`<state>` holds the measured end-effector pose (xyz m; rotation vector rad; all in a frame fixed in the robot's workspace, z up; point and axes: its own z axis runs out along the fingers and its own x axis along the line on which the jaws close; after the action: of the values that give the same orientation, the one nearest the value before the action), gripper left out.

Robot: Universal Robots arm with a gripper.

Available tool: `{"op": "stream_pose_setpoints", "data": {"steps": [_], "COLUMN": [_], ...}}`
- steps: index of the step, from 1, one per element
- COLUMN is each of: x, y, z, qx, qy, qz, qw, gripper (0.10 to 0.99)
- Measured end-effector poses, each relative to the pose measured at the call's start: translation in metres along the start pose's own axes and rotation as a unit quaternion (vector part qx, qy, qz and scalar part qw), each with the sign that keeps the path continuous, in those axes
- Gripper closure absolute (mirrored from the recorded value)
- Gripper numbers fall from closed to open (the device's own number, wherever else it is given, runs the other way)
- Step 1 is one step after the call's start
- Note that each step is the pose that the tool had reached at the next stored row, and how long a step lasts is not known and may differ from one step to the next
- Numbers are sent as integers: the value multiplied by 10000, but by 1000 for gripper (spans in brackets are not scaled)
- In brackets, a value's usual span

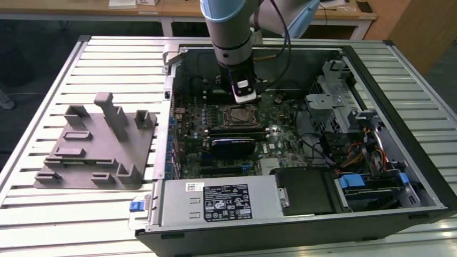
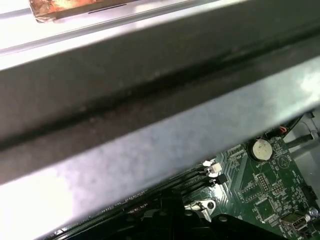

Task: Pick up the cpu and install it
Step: 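Install the first cpu locking lever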

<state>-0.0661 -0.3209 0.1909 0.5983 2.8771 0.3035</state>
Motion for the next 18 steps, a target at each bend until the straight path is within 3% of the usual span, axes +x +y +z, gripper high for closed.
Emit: {"op": "stream_pose_setpoints", "data": {"steps": [7,13,15,18], "x": [-17,-18,-18,-21], "y": [27,29,28,30], "z": [-111,-116,-116,-113], "qx": [1,2,54,242], "qy": [0,-1,-17,-42], "qz": [-1,-2,-13,-47], "qw": [10000,10000,10000,9997], "gripper": [980,980,980,980]}}
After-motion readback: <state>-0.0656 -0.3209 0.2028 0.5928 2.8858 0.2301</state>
